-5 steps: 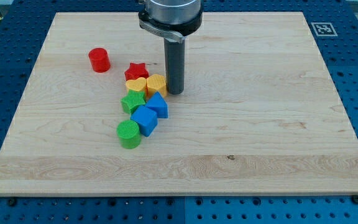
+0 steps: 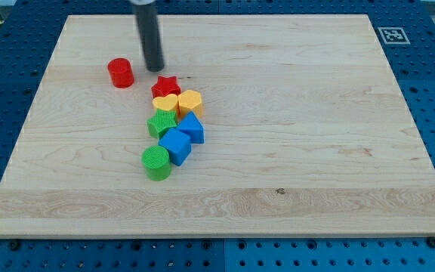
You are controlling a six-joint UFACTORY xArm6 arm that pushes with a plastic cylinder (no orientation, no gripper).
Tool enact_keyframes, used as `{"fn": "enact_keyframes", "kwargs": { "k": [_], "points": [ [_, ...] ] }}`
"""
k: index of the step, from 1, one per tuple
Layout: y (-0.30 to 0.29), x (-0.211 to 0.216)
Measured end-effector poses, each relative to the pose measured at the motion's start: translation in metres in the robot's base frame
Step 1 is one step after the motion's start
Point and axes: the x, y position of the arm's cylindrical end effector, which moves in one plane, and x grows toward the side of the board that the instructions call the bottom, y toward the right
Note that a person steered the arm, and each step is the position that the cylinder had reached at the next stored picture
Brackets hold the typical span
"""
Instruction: Move the red circle to the red star
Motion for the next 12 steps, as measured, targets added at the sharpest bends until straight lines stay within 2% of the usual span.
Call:
{"fn": "enact_keyframes", "kwargs": {
  "k": [1, 3, 6, 10, 12],
  "points": [
    [-0.033, 0.001],
    [-0.055, -0.011],
    [-0.098, -0.006],
    [-0.060, 0.009],
    [-0.064, 0.010]
  ]
}}
